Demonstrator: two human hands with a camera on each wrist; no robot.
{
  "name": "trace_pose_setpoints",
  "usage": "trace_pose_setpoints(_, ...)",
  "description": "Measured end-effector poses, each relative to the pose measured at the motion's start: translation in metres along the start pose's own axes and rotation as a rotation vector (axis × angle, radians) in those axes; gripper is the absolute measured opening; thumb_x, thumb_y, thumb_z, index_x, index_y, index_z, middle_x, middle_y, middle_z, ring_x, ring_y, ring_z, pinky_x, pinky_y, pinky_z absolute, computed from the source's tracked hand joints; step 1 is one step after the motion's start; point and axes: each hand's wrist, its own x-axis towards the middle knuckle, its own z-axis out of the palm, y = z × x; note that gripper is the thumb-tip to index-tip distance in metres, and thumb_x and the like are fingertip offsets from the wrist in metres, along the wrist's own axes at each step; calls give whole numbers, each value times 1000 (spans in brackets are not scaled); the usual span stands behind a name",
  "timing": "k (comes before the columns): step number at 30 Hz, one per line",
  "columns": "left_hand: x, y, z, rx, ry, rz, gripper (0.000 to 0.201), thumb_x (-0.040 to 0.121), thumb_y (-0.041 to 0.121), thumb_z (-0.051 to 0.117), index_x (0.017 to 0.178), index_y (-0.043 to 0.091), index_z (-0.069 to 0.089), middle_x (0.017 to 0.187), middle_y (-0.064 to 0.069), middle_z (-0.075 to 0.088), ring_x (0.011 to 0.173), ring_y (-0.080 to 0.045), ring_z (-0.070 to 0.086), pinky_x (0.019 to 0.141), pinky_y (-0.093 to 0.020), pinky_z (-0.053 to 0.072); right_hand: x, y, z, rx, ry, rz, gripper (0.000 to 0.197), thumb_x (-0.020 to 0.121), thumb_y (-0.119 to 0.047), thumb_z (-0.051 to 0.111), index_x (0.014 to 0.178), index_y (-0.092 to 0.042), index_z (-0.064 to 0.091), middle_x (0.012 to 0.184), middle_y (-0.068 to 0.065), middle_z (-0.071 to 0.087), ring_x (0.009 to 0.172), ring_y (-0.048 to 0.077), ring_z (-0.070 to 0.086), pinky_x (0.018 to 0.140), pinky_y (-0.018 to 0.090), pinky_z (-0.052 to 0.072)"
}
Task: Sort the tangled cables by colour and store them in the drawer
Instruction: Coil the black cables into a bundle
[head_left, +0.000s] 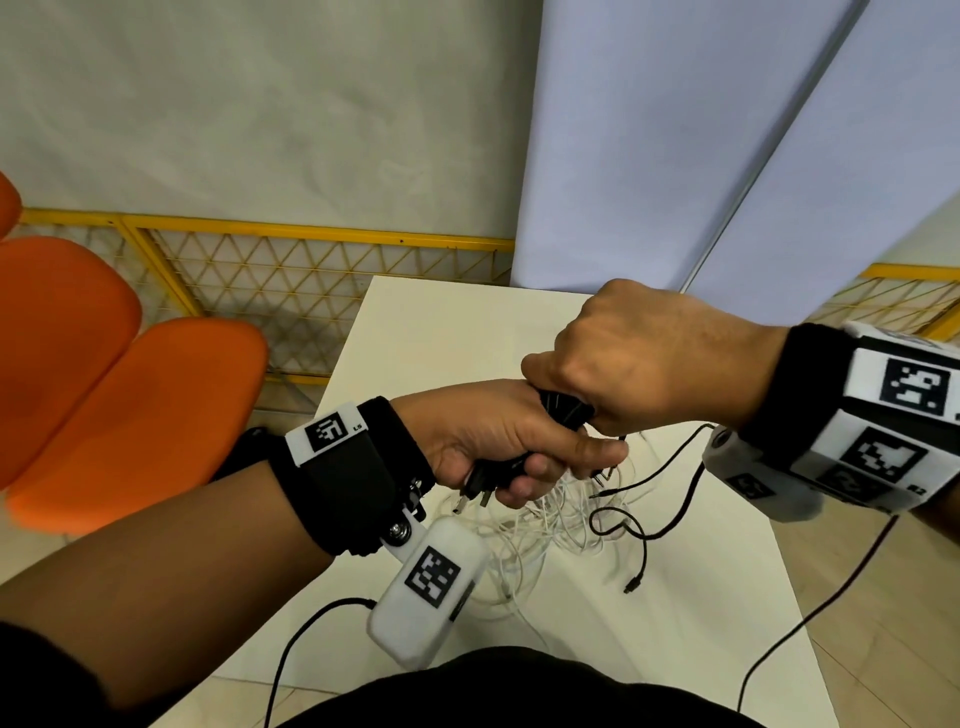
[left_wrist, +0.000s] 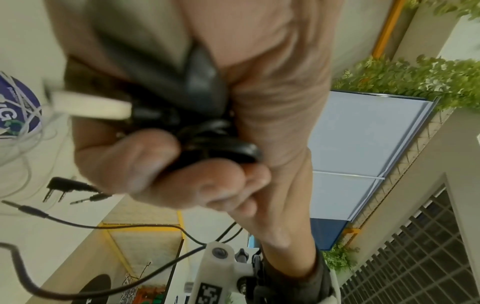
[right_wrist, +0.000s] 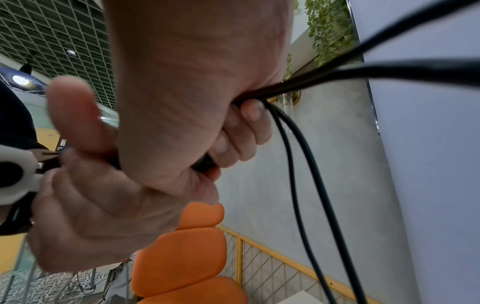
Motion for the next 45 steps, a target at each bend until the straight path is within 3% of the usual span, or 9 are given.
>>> trace_pose_setpoints(3, 5, -1, 4, 18, 66, -28, 46, 81, 40, 70, 48, 22, 43, 41, 3, 31, 37, -12, 33, 42, -19, 24, 0, -1, -2, 13, -11, -11, 17, 65, -27, 57, 65, -19, 43, 42, -1, 44, 44, 24, 18, 46, 24, 14)
trace_pose_setpoints(7, 7, -2, 1, 22, 70, -73, 52, 94, 18, 63, 52, 19, 33, 40, 2, 27, 35, -13, 30, 41, -19, 22, 1, -2, 0, 19, -10, 13, 12, 70, -24, 45, 65, -15, 52, 44, 0, 47, 44, 24, 19, 46, 23, 11)
trace_pose_setpoints(12, 4, -4, -6, -106, -91, -31, 49, 98, 22, 56, 52, 19, 40, 39, 5, 33, 33, -9, 34, 40, -20, 23, 0, -4, 9, 135, 16, -21, 20, 83, -23, 31, 82, -16, 50, 69, -2, 53, 49, 23, 50, 47, 29, 24)
trace_pose_setpoints(15, -2, -7, -11, -130, -185, 24, 26, 96, 21, 52, 75, 11, 65, 48, 0, 45, 33, -6, 38, 38, -18, 25, 1, -6, 5, 201, -28, -7, 5, 83, -20, 53, 84, -19, 48, 70, -4, 57, 51, 20, 39, 50, 28, 23)
trace_pose_setpoints(20, -2, -14, -11, -147, -272, 41, 23, 99, 12, 46, 113, 4, 63, 44, 9, 42, 38, -3, 41, 39, -19, 31, 5, -8, 0, 110, -53, 2, 20, 72, -16, 55, 71, -21, 36, 52, -4, 44, 46, 22, 23, 45, 25, 12)
trace_pose_setpoints(28, -1, -17, -9, -143, -260, 29, 47, 72, 60, 73, 63, 17, 56, 39, 10, 33, 34, -4, 33, 41, -18, 26, 7, -8, -1, 147, 2, -23, 16, 71, -24, 53, 60, -19, 43, 44, -4, 28, 43, 5, 5, 45, 23, 16)
trace_pose_setpoints(34, 0, -17, -6, -102, -158, -17, 49, 91, 32, 63, 53, 21, 34, 38, 7, 29, 34, -7, 28, 46, -26, 15, 6, -8, -3, 207, -46, -25, 24, 64, -18, 56, 65, -23, 32, 46, -7, 32, 45, 3, 1, 45, 17, 5)
trace_pose_setpoints(42, -2, -15, -14, -236, -86, 38, 50, 93, 50, 50, 56, 20, 36, 39, 9, 29, 34, -6, 27, 40, -19, 23, 2, 5, 2, 610, -69, 310, 41, 81, -21, 71, 115, -23, 48, 53, -7, 41, 46, 7, 42, 45, 20, 27)
trace_pose_setpoints(45, -3, -16, -18, -246, -18, 46, 56, 85, 66, 52, 55, 21, 36, 41, 8, 27, 35, -7, 25, 41, -21, 20, -2, 16, 4, 882, -68, 449, 40, 80, -27, 77, 111, -26, 52, 52, -7, 48, 47, 7, 46, 46, 18, 32)
